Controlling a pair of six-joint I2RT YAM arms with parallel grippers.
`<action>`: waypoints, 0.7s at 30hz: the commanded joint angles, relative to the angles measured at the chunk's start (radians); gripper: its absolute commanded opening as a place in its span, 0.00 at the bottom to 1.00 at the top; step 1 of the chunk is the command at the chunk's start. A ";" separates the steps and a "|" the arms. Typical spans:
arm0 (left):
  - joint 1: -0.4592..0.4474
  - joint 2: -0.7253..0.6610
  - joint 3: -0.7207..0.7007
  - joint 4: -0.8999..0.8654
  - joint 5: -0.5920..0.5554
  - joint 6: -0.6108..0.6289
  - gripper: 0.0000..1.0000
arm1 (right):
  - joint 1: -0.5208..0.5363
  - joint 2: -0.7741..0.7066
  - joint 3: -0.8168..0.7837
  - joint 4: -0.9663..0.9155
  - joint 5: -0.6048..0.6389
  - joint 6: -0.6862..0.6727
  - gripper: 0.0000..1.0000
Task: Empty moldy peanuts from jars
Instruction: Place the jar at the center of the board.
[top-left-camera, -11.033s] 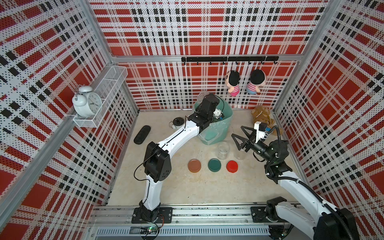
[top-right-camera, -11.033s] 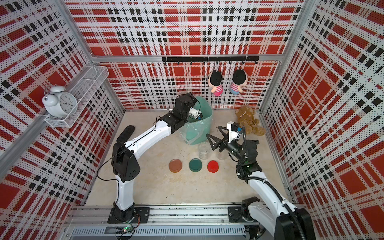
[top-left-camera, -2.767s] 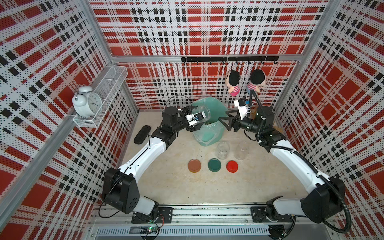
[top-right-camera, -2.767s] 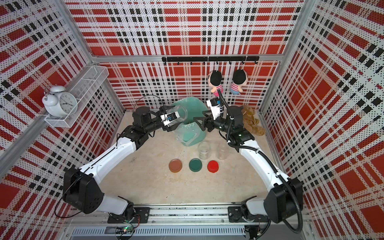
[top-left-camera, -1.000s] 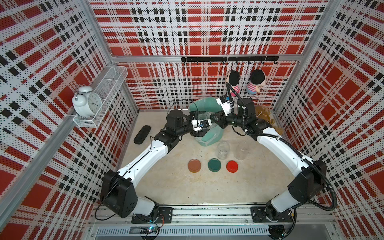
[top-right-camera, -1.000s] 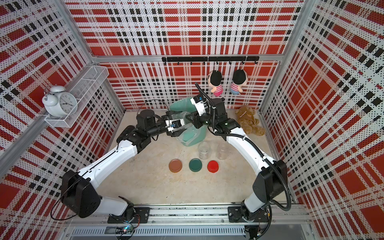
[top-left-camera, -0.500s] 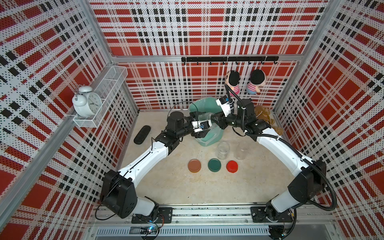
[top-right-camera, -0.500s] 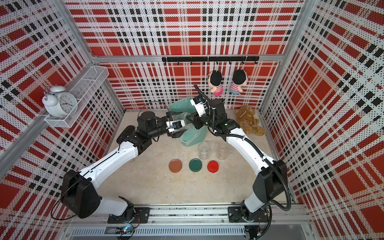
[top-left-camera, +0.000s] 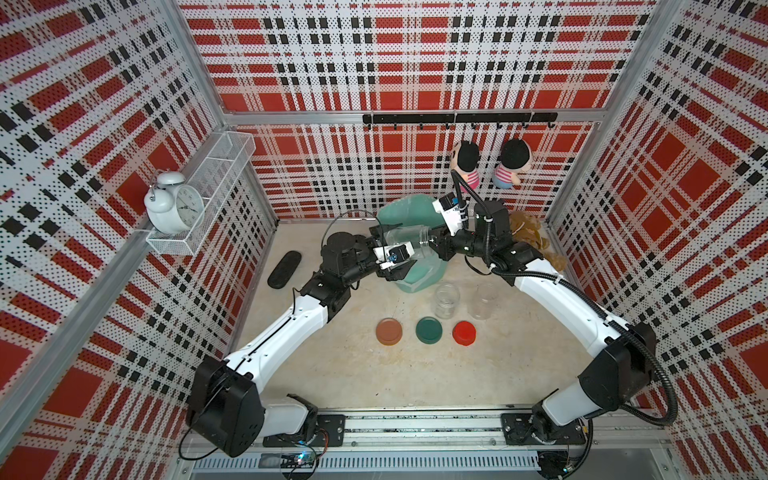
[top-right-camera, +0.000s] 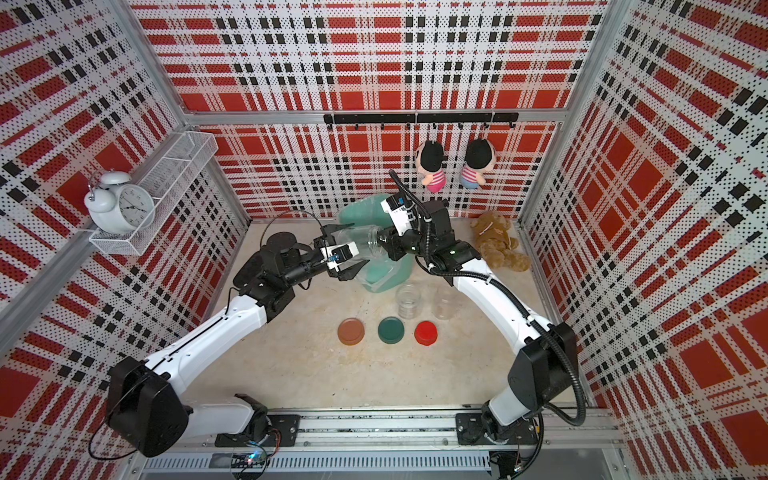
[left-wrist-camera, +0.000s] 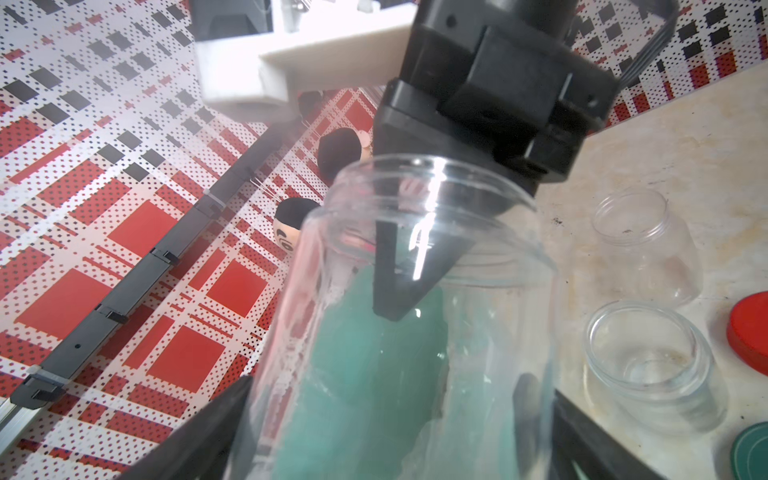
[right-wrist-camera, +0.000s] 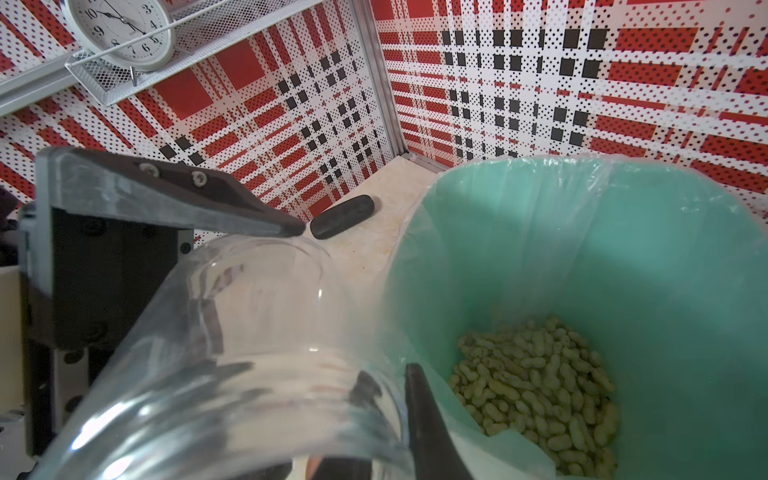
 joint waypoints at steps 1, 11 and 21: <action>0.014 -0.027 -0.056 0.023 -0.049 -0.038 0.98 | -0.013 -0.063 0.009 0.092 -0.015 0.022 0.00; 0.072 -0.065 -0.178 0.107 -0.057 -0.110 0.98 | -0.026 -0.083 0.034 0.067 0.007 0.018 0.00; 0.175 -0.170 -0.288 0.141 -0.035 -0.190 0.98 | -0.031 -0.107 0.085 -0.078 0.056 -0.117 0.00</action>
